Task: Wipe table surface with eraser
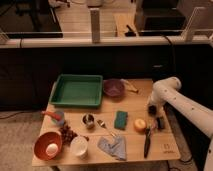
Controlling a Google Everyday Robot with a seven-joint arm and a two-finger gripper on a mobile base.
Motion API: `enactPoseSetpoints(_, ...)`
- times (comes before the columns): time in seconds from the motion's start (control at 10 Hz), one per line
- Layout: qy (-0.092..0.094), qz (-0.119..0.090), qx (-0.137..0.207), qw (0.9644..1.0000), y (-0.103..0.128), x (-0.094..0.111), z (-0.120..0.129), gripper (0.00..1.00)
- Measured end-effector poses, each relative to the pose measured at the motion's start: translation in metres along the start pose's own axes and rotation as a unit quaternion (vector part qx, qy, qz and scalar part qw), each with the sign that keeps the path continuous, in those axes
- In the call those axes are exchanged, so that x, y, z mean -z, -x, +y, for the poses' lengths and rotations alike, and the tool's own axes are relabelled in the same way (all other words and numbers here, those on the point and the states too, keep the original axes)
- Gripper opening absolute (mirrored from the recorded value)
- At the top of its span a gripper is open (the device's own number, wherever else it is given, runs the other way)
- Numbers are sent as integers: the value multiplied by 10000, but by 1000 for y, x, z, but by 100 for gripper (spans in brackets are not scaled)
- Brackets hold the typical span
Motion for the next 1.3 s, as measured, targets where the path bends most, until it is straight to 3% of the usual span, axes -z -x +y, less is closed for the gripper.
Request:
enactPoseSetpoints(0.1, 9, -4, 43, 10000, 11, 4, 4, 0)
enactPoseSetpoints(0.3, -46, -7, 233, 9997, 25, 10, -11, 0)
enactPoseSetpoints(0.5, -144, -87, 542, 9984, 42, 10, -42, 0)
enactPoseSetpoints(0.8, -296, -277, 1094, 9932, 65, 1, -86, 0)
enactPoseSetpoints(1.1, -515, -295, 1291, 9899, 58, -2, -103, 0)
enactPoseSetpoints(1.3, -659, -279, 1286, 9891, 39, -6, -110, 0)
